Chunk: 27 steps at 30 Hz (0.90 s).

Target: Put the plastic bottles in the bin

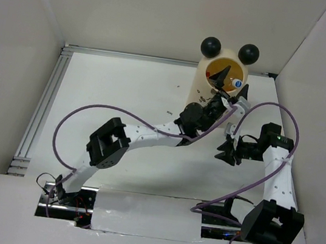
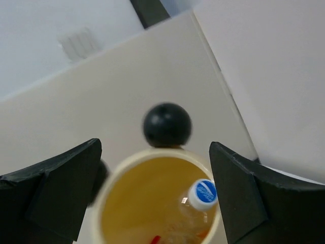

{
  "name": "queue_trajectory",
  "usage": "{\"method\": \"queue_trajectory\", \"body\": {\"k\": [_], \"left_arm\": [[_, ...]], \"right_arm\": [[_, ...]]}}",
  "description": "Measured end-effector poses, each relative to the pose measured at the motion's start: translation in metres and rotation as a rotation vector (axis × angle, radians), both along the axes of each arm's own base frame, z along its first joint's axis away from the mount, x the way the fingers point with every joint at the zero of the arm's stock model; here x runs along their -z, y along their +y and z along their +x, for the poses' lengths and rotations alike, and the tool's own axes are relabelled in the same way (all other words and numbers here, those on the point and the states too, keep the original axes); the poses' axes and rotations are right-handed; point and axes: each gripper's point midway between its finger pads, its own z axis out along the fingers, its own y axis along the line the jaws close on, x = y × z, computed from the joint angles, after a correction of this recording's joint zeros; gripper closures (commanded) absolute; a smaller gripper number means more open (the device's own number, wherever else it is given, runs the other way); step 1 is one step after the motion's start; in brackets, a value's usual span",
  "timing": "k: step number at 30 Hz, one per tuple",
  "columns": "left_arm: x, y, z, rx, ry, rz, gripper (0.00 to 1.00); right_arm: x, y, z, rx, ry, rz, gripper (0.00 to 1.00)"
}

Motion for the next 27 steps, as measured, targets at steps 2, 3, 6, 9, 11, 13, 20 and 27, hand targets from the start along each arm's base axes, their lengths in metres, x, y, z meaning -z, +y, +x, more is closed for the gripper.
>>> {"method": "queue_trajectory", "body": {"k": [2,3,6,9,11,13,20,27], "left_arm": [[-0.026,0.016,-0.024,-0.026,-0.026,-0.016,0.0],[-0.037,0.026,-0.034,-0.045,-0.03,-0.024,0.0],[-0.078,0.071,-0.062,-0.106,-0.012,-0.098,0.0],[-0.106,0.135,-0.078,-0.185,0.082,-0.191,0.0],[-0.11,0.186,-0.075,-0.234,0.199,-0.25,0.0],[-0.097,0.231,-0.069,-0.26,0.325,-0.294,0.0],[0.029,0.358,-0.08,-0.232,0.788,-0.314,0.0],[0.112,0.391,-0.139,-0.141,1.048,-0.325,0.0]], "right_arm": [[-0.002,0.002,0.0,-0.001,-0.006,0.01,0.38],[-0.004,0.003,0.0,-0.004,-0.016,0.018,0.36],[-0.008,0.006,-0.001,-0.005,-0.024,0.037,0.25],[-0.01,0.008,-0.002,0.013,0.0,0.062,0.0],[-0.013,0.01,-0.001,0.031,0.009,0.08,0.0],[-0.017,0.011,-0.001,0.054,0.027,0.101,0.0],[-0.029,-0.002,0.032,0.364,0.182,0.172,0.0],[-0.054,-0.042,0.073,0.742,0.138,0.183,0.0]]}}
